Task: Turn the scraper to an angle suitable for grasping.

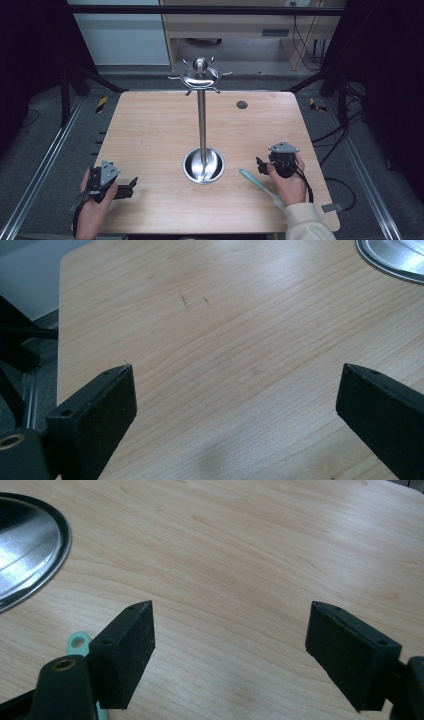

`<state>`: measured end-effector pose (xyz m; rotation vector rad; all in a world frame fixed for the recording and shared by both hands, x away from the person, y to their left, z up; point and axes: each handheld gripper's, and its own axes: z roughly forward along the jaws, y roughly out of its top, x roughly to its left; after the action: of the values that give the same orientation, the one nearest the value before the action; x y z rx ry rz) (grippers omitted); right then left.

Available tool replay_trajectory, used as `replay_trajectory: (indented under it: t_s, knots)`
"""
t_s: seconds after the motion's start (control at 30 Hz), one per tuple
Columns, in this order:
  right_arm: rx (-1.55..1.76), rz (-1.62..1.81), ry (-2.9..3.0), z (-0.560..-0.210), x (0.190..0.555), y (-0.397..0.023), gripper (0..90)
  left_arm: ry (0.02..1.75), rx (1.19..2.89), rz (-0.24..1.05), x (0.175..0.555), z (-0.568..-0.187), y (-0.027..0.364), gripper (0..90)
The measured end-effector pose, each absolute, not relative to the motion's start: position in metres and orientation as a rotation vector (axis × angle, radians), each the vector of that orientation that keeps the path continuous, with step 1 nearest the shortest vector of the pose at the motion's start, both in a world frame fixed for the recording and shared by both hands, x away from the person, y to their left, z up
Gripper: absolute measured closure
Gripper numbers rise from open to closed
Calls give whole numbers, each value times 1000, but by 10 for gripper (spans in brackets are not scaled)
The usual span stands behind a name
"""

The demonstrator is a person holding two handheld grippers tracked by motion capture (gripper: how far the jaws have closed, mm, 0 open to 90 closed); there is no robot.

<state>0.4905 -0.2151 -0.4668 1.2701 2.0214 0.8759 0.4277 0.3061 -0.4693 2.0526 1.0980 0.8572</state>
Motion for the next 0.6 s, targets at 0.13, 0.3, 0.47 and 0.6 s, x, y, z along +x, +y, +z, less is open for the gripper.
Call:
replay_trajectory:
  t_s: [0.13,0.3,0.47,0.6]
  knots:
    - [1293,834,2027,-467,490,-212,207,1096,2054,854,427,-469,305,26]
    - [1328,777,2029,-467,491,-211,242,1091,2061,850,427,-469,304,26]
    - [1304,749,2079,-466,490,-205,395,1093,2061,850,427,-470,304,26]
    - [1243,746,2135,-466,488,-198,558,1089,2064,850,427,-470,304,26]
